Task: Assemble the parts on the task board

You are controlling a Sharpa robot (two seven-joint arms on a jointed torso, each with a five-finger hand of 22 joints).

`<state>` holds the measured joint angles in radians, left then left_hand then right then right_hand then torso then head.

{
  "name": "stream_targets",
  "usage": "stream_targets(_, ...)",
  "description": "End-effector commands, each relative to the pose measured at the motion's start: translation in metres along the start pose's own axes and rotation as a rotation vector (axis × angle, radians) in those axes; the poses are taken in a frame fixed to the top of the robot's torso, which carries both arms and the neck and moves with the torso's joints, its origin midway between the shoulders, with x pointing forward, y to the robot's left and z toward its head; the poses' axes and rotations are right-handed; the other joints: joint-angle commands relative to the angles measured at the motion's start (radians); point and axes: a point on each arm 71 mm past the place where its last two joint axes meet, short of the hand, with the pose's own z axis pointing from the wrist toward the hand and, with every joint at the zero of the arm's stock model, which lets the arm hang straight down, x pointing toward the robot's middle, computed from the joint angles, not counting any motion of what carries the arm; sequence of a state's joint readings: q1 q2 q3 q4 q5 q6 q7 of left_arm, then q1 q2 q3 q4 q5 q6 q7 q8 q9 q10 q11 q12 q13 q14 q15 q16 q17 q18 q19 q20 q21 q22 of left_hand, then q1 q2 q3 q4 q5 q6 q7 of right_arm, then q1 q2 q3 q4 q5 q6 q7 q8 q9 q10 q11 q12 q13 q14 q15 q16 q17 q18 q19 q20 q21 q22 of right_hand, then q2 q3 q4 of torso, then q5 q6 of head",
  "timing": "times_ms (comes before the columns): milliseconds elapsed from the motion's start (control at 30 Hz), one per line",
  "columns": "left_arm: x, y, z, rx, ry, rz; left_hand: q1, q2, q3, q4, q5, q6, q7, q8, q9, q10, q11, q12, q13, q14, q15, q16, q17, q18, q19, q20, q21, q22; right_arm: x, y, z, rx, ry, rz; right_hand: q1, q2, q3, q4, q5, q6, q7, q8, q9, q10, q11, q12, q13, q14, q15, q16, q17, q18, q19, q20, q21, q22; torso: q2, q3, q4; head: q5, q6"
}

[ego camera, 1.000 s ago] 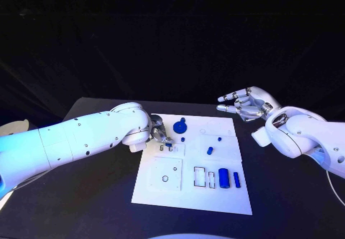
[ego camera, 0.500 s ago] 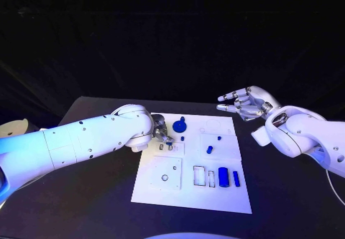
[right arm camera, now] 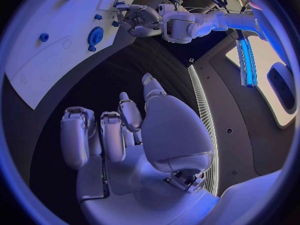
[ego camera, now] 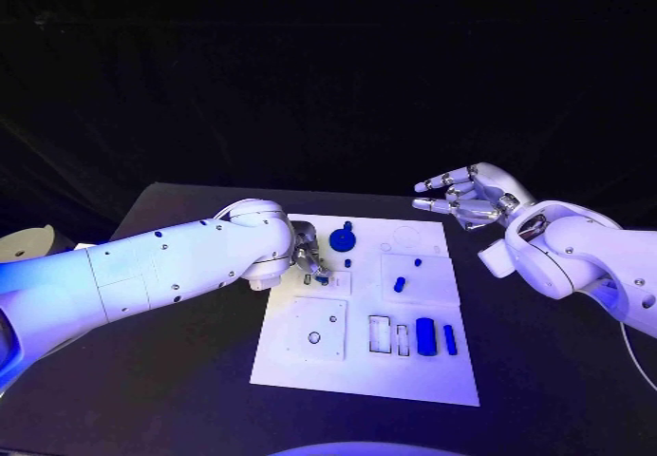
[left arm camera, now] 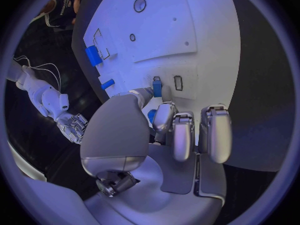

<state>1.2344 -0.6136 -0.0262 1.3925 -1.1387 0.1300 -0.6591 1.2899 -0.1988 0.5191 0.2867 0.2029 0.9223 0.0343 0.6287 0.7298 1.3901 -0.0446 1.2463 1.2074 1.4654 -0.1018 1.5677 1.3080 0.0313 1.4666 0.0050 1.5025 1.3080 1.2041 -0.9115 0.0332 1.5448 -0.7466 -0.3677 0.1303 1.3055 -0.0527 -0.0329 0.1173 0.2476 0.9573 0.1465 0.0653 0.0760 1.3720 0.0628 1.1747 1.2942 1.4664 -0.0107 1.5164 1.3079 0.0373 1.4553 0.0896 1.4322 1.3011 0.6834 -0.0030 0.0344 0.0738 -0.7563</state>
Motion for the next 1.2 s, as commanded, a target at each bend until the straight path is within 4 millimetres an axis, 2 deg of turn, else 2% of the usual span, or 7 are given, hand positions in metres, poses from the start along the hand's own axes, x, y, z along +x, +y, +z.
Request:
stream_targets(33, 0.0029, -0.0011, 0.0002, 0.000, 0.030, 0.030, 0.006, 0.007, 0.158, -0.158, 0.000, 0.000, -0.005, 0.004, 0.001, 0.008, 0.001, 0.004, 0.001, 0.105, 0.002, 0.003, 0.263, -0.007, 0.067, 0.004, 0.003, 0.159, 0.0021, 0.0005, 0.0001, -0.007, 0.017, 0.001, 0.004, 0.006, -0.006, -0.001, 0.003, 0.009, 0.002, 0.005, 0.001, -0.001, -0.003, -0.006, -0.001, 0.081, -0.005, -0.006, 0.172, 0.021, -0.006, -0.002, -0.004, -0.001, 0.000, 0.0002, -0.0001, 0.000, 0.000)
stream_targets(833, 0.0057, -0.0025, 0.0028, -0.016, 0.069, 0.038, -0.008, 0.008, 0.154, -0.157, -0.004, 0.008, -0.007, 0.002, 0.002, 0.012, 0.001, 0.006, 0.004, 0.105, 0.002, 0.003, 0.263, -0.007, 0.067, 0.004, 0.003, 0.160, 0.0028, 0.0008, -0.0003, -0.008, 0.021, 0.002, 0.004, 0.006, -0.006, -0.001, 0.003, 0.009, 0.002, 0.005, 0.001, -0.001, -0.003, -0.006, -0.001, 0.081, -0.005, -0.006, 0.172, 0.021, -0.006, -0.002, -0.004, -0.001, 0.001, 0.0008, -0.0013, 0.000, -0.003)
stream_targets(1200, 0.0062, -0.0032, 0.0069, -0.051, 0.070, 0.029, -0.098, 0.010, 0.038, -0.129, -0.009, 0.046, -0.023, -0.010, 0.003, 0.018, -0.011, 0.014, 0.016, 0.105, -0.007, 0.003, 0.263, -0.009, 0.070, -0.003, 0.008, 0.170, 0.0033, 0.0016, -0.0007, -0.010, 0.022, 0.003, 0.003, 0.009, -0.010, 0.000, -0.001, 0.009, 0.001, 0.005, 0.002, -0.002, -0.003, -0.008, -0.003, 0.081, -0.005, -0.007, 0.172, 0.021, -0.007, -0.002, -0.006, -0.003, 0.001, 0.0017, -0.0012, -0.001, -0.006)
